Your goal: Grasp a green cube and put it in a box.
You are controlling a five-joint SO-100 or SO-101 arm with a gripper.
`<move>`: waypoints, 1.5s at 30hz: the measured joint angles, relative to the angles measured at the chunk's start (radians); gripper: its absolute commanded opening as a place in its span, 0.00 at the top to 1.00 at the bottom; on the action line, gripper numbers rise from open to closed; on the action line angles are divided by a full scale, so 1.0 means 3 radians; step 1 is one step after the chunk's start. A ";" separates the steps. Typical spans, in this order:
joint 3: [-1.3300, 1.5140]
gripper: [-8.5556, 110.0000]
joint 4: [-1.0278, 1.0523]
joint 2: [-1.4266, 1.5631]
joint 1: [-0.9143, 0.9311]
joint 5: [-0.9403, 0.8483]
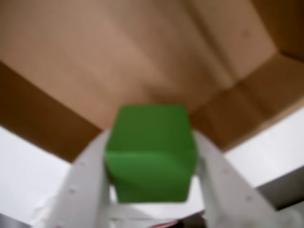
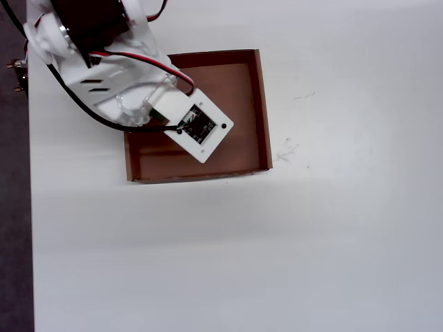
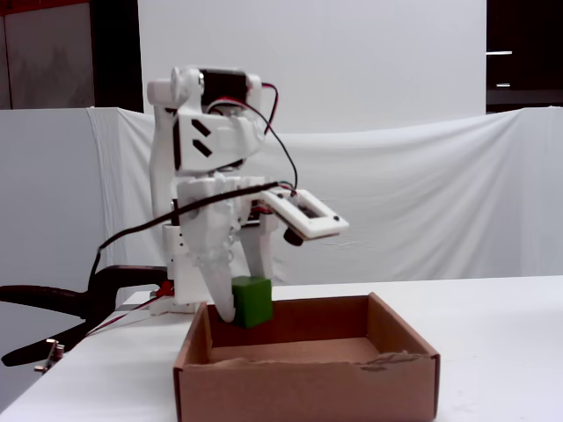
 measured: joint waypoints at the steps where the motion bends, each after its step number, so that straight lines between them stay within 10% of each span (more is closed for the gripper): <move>1: 0.0020 0.82 -0.0041 -0.0031 0.0000 0.0000; 45: 0.0399 0.81 -0.0542 -0.0199 -0.0138 0.0102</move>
